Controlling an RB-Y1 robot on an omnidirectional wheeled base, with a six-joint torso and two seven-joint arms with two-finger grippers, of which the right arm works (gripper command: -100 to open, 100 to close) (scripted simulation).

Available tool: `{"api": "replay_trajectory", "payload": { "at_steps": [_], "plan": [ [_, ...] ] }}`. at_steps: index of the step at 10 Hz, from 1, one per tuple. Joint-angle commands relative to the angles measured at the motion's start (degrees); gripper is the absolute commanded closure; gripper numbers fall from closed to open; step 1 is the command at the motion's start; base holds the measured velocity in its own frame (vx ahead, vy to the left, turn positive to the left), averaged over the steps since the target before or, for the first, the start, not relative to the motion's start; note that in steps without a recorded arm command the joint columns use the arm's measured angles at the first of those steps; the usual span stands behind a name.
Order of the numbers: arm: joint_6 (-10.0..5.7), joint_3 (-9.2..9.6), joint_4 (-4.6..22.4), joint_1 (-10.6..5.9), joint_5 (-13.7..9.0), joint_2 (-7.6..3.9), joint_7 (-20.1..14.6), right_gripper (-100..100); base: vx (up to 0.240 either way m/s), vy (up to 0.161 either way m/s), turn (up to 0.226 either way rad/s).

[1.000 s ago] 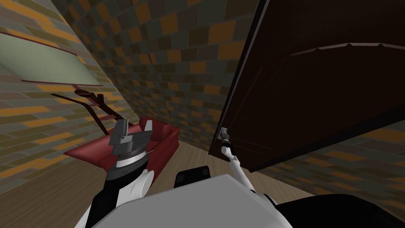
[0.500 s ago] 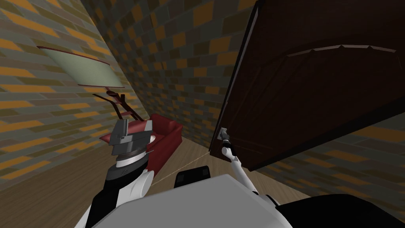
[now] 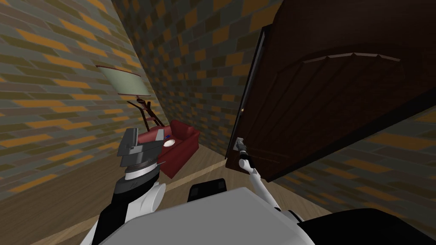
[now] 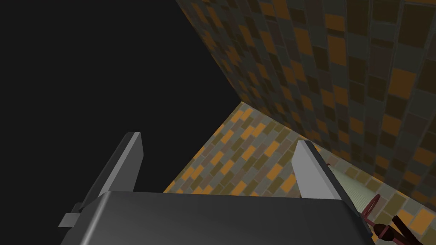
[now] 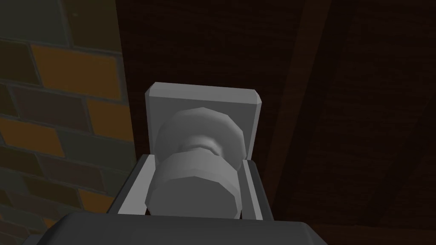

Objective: Pull the door open

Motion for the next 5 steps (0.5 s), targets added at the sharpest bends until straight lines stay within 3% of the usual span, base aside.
{"api": "replay_trajectory", "payload": {
  "at_steps": [1,5],
  "plan": [
    [-0.28,0.92,-0.79,0.81,-0.18,-0.81,-0.64,100,-0.166,-0.013,0.149],
    [-0.97,3.24,-2.79,2.84,-0.63,-2.84,-2.24,100,-0.246,-0.054,0.164]
  ]
}}
